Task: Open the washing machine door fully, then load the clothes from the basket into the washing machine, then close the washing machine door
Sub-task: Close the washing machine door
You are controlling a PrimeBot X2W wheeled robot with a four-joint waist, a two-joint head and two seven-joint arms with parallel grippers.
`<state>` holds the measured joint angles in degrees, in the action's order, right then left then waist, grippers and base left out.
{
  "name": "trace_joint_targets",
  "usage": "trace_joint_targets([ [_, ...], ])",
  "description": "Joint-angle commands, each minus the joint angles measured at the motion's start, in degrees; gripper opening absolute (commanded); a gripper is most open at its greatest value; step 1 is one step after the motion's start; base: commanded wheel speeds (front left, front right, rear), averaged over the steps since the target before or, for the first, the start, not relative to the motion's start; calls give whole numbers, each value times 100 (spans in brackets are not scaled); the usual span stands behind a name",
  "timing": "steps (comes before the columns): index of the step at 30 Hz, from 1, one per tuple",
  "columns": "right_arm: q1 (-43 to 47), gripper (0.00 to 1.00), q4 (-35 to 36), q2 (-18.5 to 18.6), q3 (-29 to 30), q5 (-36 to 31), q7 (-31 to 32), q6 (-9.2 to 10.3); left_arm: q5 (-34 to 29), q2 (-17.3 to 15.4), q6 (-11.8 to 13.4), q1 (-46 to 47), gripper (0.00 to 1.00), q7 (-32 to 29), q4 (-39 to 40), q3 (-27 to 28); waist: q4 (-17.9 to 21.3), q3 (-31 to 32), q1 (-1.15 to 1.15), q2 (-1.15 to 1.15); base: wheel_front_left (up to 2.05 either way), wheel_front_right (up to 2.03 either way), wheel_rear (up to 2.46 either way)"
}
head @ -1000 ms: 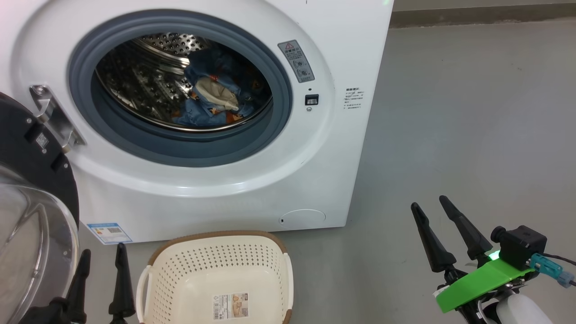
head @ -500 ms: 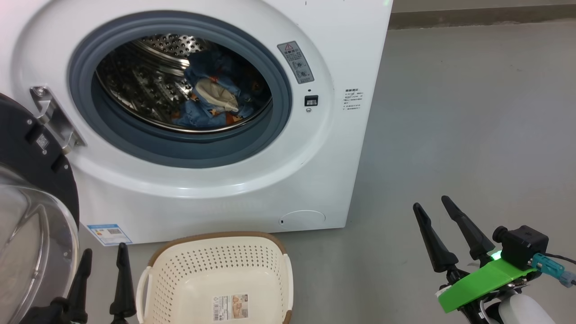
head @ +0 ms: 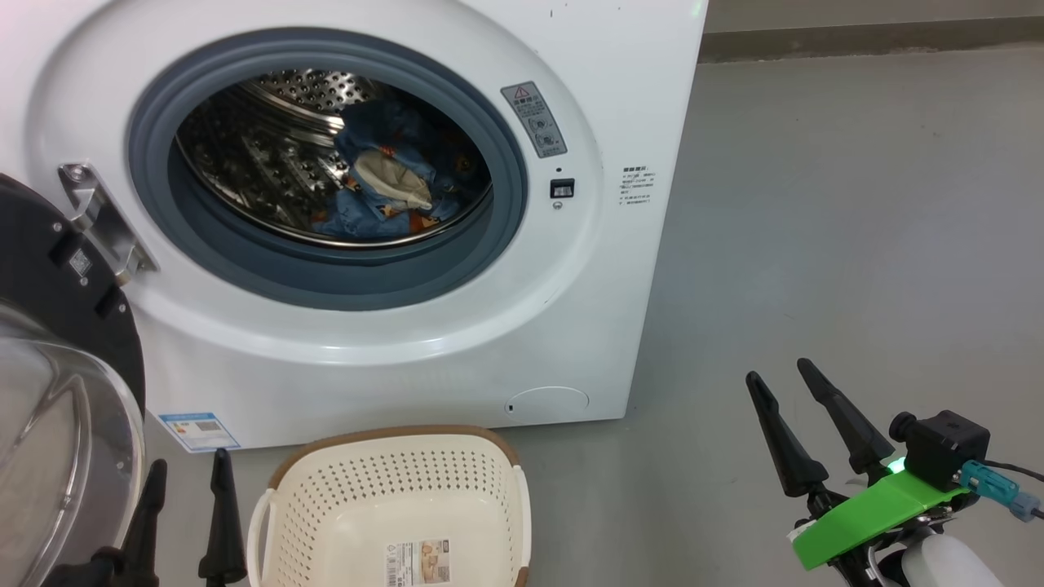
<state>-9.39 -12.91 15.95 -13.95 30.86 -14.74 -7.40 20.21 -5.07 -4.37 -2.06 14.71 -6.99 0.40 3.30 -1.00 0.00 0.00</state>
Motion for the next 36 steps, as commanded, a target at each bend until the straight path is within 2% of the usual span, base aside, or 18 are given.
trace_joint_targets([
  [1,-32,100,118,70,-105,3,-26,-9,-52,-46,-66,101,100,29,155,221,3,6,0,0,0,0,0],
  [15,-28,100,120,80,-107,11,-26,-9,-87,-10,-95,83,100,29,197,280,-1,7,0,0,-14,14,0],
  [29,-20,100,132,78,-78,13,-26,-9,-173,31,-93,71,100,29,265,329,-19,-11,0,0,-141,139,2],
  [36,-7,100,129,73,-66,8,-26,-9,-176,45,-113,51,100,29,253,352,-26,12,0,0,-69,69,0],
])
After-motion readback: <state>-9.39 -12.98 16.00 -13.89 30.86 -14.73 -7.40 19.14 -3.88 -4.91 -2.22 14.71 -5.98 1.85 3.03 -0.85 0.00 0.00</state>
